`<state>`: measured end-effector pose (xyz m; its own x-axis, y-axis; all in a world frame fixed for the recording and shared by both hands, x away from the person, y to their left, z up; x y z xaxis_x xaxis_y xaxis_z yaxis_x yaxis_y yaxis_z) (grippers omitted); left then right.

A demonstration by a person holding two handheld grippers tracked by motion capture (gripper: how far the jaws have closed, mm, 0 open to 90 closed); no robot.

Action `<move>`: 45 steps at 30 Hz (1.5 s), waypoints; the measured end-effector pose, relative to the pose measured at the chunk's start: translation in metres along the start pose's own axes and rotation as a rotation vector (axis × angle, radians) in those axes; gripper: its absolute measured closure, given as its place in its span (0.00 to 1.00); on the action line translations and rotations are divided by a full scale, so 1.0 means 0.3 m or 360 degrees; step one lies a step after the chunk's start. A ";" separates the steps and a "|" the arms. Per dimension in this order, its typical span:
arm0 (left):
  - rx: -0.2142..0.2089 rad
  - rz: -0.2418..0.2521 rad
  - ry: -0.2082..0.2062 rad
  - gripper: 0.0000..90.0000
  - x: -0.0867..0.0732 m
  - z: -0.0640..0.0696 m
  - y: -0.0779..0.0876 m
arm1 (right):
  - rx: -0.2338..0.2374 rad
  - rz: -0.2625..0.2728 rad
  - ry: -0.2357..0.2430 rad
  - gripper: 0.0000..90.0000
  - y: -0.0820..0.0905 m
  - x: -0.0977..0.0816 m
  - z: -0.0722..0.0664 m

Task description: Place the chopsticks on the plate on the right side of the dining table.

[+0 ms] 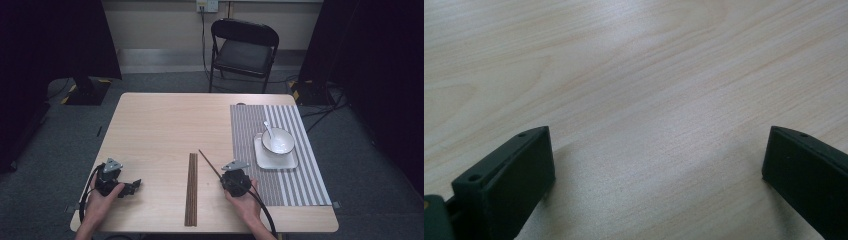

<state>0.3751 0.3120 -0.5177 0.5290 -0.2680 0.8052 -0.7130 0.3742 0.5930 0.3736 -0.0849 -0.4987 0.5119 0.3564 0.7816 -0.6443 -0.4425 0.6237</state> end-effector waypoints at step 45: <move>-0.0005 0.0005 0.0006 0.00 0.001 -0.002 -0.003 | -0.0028 -0.0002 0.0018 0.95 -0.002 -0.001 0.015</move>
<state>0.3762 0.3121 -0.5179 0.5283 -0.2637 0.8071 -0.7133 0.3777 0.5903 0.3763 -0.0885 -0.4994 0.5064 0.3660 0.7807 -0.6535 -0.4278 0.6244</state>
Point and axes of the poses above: each handheld gripper's, and its own axes: y roughly backward along the jaws, x roughly out of its top, z roughly to its right, the point moved 2 cm from there along -y, roughly forward along the jaws, and after that the axes turned 8 degrees about z, right-handed, at the moved point
